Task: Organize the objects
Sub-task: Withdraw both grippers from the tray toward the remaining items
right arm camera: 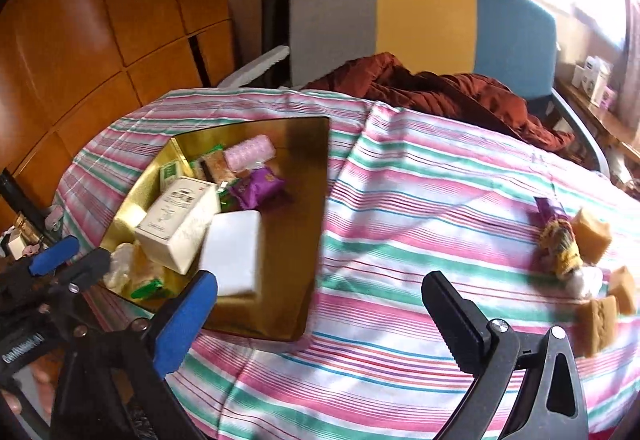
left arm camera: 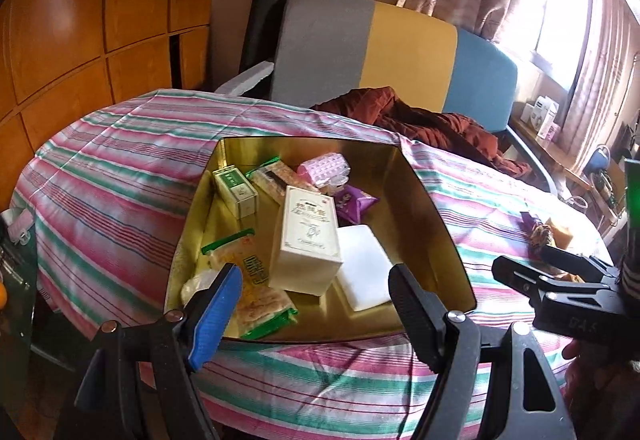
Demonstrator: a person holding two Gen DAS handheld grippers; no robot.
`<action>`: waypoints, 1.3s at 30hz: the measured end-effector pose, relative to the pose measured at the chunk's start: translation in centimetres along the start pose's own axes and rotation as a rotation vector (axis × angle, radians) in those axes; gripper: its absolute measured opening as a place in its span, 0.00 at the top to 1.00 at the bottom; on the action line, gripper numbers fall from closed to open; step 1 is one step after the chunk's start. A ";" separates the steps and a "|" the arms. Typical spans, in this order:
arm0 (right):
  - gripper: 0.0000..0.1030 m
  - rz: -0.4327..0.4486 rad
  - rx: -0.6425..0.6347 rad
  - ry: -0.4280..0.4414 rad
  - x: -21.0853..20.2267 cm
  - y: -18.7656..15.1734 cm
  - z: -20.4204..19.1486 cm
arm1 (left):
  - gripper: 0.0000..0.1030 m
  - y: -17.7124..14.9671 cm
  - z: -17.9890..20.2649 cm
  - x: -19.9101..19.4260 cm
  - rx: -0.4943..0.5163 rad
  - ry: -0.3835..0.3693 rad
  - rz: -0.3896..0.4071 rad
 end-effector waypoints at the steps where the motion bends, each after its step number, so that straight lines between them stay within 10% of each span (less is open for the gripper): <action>1: 0.00 -0.002 0.015 -0.009 0.0 -0.1 0.7 | 0.26 0.0 0.2 0.0 0.002 -0.006 -0.003; 25: 0.00 0.093 0.547 -0.479 -8.3 -3.0 31.7 | 0.25 2.3 15.0 2.0 0.207 -0.319 -0.042; 30: 0.00 0.126 0.815 -0.411 -9.0 -5.7 35.6 | 0.25 1.5 20.3 4.6 0.251 -0.403 -0.138; 39: 0.00 0.109 0.912 -0.324 -8.6 -6.9 36.3 | 0.26 0.4 28.7 10.7 0.250 -0.499 -0.313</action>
Point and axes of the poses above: each gripper's, at about its wrist camera, not at the fingertips, and x roughly the way its jaws point, z to its right, y to its top, the point moved 3 cm from there along x, roughly the way its jaws point, and after that the axes turned 6 degrees about z, right-handed, at the moved point
